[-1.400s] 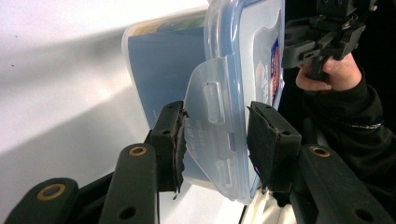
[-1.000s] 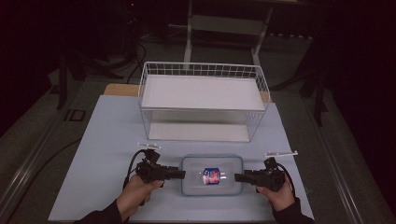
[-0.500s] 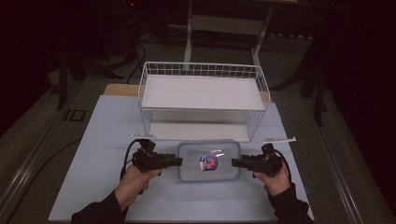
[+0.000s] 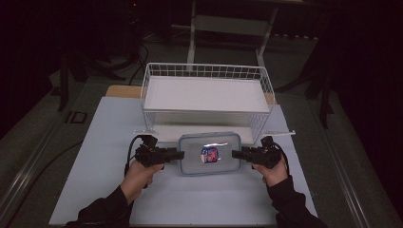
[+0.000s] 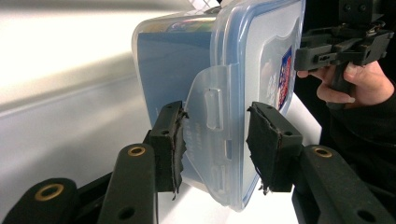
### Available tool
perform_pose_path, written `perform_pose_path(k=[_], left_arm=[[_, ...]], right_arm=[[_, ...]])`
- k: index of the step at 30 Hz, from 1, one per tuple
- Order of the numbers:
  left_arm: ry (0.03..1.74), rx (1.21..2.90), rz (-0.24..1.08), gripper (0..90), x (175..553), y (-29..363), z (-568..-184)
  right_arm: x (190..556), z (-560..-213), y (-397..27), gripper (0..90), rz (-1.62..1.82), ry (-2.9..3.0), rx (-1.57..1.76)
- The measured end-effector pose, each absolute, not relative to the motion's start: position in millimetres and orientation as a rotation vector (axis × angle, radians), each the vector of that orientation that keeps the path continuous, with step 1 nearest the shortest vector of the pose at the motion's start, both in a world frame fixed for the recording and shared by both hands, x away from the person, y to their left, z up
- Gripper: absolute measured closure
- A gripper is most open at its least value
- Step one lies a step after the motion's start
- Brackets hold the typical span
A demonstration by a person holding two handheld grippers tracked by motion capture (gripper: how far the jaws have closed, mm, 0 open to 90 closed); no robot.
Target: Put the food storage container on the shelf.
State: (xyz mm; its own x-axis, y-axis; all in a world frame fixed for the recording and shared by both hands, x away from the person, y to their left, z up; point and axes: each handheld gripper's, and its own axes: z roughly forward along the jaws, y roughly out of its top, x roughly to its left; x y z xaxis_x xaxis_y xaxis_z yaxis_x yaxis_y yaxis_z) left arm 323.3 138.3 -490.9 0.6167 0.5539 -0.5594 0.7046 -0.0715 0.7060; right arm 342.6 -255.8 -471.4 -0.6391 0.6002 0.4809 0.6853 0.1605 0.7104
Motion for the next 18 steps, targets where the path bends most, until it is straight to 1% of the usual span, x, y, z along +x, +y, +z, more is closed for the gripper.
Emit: perform_pose_path(k=[10,18], left_arm=[[1.036,1.727,-0.103,55.9,345,132,-496],[1.020,1.704,-0.001,54.9,360,127,-502]], right_arm=[[365,-479,-258,48.5,-1.559,-2.311,-1.320],[381,-491,-260,48.0,-1.642,-2.309,-1.324]])
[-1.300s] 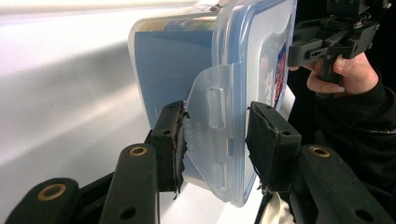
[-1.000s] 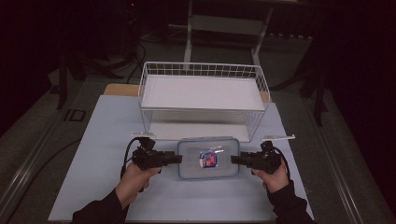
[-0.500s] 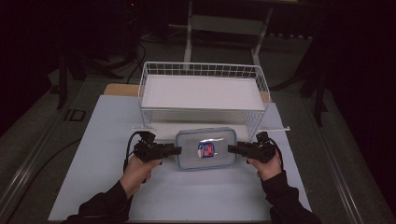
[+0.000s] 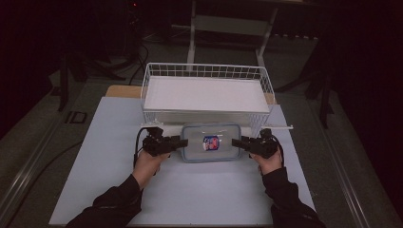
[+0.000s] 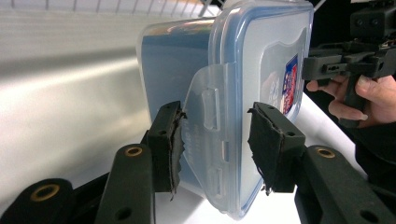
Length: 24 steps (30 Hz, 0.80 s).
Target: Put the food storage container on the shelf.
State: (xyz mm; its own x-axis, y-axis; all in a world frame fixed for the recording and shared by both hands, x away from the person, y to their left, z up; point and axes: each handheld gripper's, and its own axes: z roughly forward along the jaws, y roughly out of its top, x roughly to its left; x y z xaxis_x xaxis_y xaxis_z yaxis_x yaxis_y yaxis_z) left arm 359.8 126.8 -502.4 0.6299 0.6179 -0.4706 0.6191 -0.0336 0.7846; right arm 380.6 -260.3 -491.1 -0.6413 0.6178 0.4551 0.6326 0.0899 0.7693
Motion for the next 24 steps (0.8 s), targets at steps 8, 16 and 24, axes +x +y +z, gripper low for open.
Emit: perform_pose_path(k=[8,16,24], left_arm=[[1.035,1.679,0.042,54.2,371,126,-506],[1.040,1.616,0.063,53.3,384,129,-505],[1.041,1.585,0.102,50.0,386,125,-509]], right_arm=[[392,-500,-256,46.6,-1.672,-2.297,-1.368],[400,-497,-252,46.4,-1.722,-2.262,-1.410],[401,-498,-246,42.5,-1.747,-2.245,-1.465]])
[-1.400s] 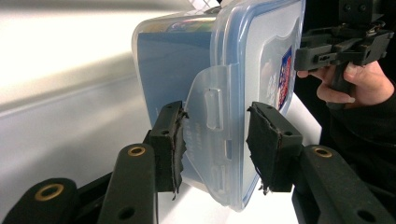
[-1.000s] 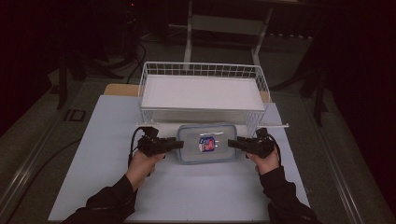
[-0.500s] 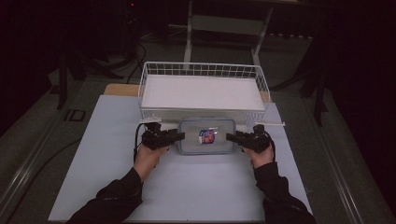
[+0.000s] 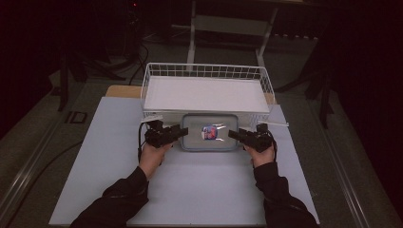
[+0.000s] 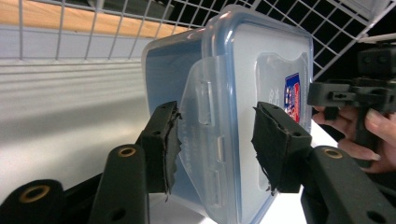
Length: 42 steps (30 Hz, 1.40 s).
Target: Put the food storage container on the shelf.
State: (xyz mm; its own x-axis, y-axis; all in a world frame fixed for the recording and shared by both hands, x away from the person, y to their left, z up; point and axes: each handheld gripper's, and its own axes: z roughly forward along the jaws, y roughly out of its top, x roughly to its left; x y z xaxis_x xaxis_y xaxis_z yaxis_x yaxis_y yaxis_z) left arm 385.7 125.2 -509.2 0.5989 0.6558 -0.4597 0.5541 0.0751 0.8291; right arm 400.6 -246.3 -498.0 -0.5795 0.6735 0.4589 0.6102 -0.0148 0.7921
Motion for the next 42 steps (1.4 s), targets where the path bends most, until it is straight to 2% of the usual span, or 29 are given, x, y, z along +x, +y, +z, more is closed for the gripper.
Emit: perform_pose_path(k=[6,17,23,25,33,36,42], left_arm=[[1.036,1.577,0.156,45.8,388,120,-511],[1.109,1.526,0.133,44.1,396,119,-515],[1.124,1.565,0.132,43.0,399,115,-519],[1.131,1.555,0.117,39.6,400,114,-522],[1.115,1.557,0.146,38.1,395,115,-518],[1.116,1.541,0.135,34.9,389,118,-515],[1.011,1.620,0.169,16.1,371,118,-507]], right_arm=[[402,-499,-242,39.3,1.688,2.117,1.487],[410,-503,-232,30.8,1.666,2.064,1.533],[415,-508,-229,21.9,1.634,2.077,1.586],[416,-511,-229,19.3,1.622,2.067,1.617],[413,-505,-229,20.1,1.551,2.055,1.563],[405,-498,-229,21.5,1.493,2.046,1.531],[387,-485,-224,24.1,1.419,2.053,1.373]])
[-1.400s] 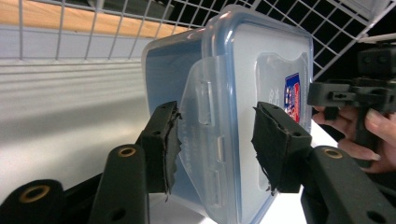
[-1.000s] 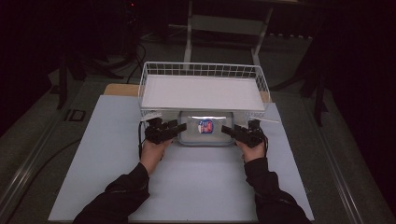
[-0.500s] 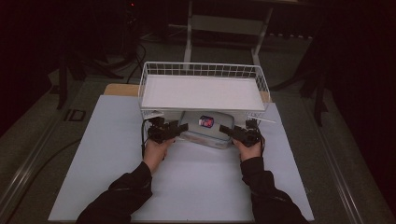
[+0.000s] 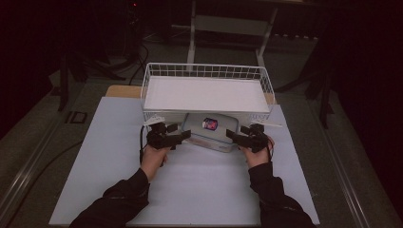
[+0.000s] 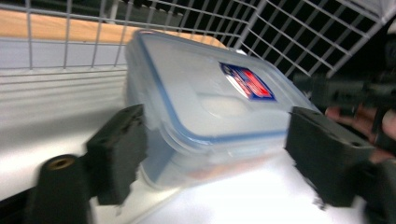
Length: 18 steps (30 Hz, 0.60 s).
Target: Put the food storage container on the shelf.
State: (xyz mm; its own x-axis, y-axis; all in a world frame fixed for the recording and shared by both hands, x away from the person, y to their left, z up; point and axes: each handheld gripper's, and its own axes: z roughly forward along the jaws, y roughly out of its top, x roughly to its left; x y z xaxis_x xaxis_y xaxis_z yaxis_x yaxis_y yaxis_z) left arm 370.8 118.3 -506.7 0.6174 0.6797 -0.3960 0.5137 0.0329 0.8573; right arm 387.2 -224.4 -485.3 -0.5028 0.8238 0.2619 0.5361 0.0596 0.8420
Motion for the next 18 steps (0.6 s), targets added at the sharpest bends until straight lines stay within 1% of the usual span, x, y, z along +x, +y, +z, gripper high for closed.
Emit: perform_pose_path(k=[2,3,4,5,7,8,9,12,13,16,18], left_arm=[[0.987,1.636,0.157,12.9,363,118,-506],[0.973,1.652,0.146,8.6,359,117,-505],[0.962,1.679,0.139,2.6,355,116,-504],[0.950,1.694,0.136,0.1,350,116,-504],[0.937,1.714,0.122,0.1,342,116,-503],[0.922,1.719,0.121,0.1,337,116,-501],[0.907,1.728,0.127,0.1,331,116,-500],[0.889,1.728,0.142,0.1,319,118,-497],[0.887,1.733,0.137,0.1,316,118,-497],[0.899,1.744,0.123,0.1,303,117,-502],[0.904,1.761,0.128,0.1,297,116,-506]], right_arm=[[379,-478,-222,26.5,1.414,2.047,1.326],[375,-475,-220,30.3,1.427,2.045,1.310],[371,-472,-219,32.1,1.439,2.049,1.294],[367,-470,-216,33.6,1.451,2.054,1.283],[359,-468,-211,39.8,1.473,2.080,1.247],[356,-467,-208,41.2,1.474,2.088,1.236],[352,-467,-205,45.0,1.476,2.100,1.224],[343,-471,-195,64.1,1.501,2.184,1.169],[342,-474,-192,72.9,1.507,2.215,1.149],[337,-483,-183,89.7,1.481,2.286,1.132],[336,-489,-179,89.9,1.449,2.309,1.128]])
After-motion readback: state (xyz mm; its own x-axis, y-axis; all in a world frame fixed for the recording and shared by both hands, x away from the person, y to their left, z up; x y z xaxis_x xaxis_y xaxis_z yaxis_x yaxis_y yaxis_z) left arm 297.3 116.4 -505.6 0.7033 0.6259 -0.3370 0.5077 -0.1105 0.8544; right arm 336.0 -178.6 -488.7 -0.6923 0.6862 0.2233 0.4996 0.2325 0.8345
